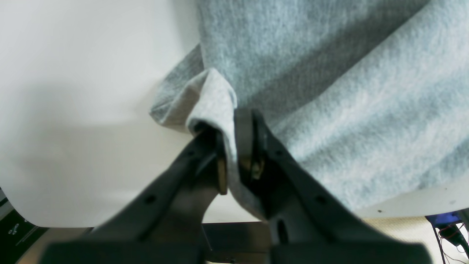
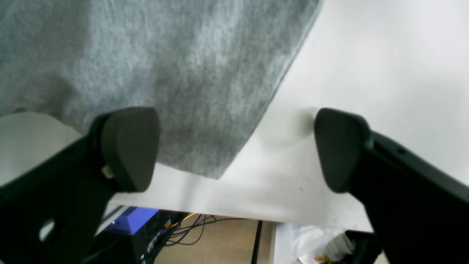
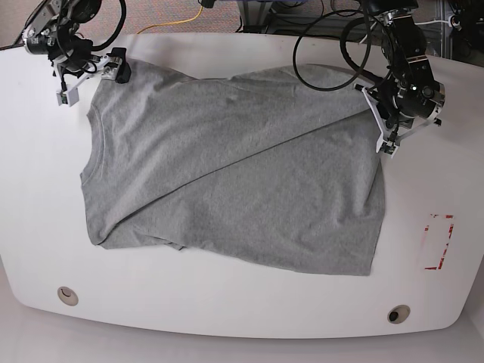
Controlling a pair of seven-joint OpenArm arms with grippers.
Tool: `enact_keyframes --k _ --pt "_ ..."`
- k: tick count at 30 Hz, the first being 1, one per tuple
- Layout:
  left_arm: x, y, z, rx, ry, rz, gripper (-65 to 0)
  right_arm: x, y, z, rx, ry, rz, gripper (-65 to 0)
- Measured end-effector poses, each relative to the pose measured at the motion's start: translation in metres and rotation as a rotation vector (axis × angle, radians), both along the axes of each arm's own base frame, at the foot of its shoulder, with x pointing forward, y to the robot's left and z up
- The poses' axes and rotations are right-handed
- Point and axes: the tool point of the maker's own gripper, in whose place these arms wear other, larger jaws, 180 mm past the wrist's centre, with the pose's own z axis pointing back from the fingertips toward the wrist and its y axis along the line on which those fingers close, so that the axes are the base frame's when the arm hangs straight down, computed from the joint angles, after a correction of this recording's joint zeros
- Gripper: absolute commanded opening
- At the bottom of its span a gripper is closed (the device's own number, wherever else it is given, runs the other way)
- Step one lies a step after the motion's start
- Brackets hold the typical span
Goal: Layout the t-shirt on the table in an organized manner, then fold the t-shirt properly
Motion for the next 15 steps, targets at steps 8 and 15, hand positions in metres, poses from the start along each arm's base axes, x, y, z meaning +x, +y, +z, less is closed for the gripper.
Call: enact_keyframes --k 8,15 --pt "-0.0001 0.0000 0.0000 0.000 0.000 0.000 -65.0 0.0080 -0.0022 -0.0079 0.068 -0.051 -0.034 0.0" --pt "0.0003 0.0042 0.0013 0.011 -0.001 -0.003 -65.0 0.0080 0.0001 -0.0092 0.083 -0.061 -0.045 0.0"
